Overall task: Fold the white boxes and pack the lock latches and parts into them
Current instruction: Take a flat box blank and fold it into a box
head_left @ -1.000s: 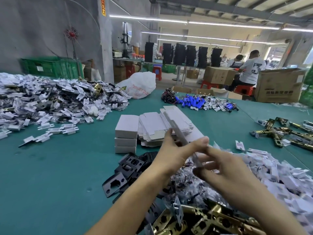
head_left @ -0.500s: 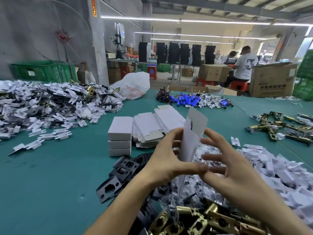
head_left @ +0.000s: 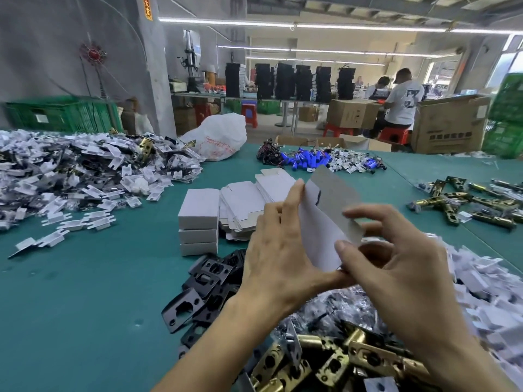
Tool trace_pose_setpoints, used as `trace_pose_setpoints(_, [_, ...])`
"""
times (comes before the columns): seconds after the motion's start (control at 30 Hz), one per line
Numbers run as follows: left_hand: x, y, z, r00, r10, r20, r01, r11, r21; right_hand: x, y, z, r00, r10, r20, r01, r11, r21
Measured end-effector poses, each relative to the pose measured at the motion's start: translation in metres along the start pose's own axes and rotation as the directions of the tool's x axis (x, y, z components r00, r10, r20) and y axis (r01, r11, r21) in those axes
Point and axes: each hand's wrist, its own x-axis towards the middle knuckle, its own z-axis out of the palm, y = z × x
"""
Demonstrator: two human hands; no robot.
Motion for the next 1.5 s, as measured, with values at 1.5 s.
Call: trace_pose_setpoints(1.5, [-0.008,0.007,0.013,0.974,0.220,0.051,-0.209,0.793,0.573,0.001,0.017,0.005,0.787,0.584,0.200,-0.533,0.806,-0.258])
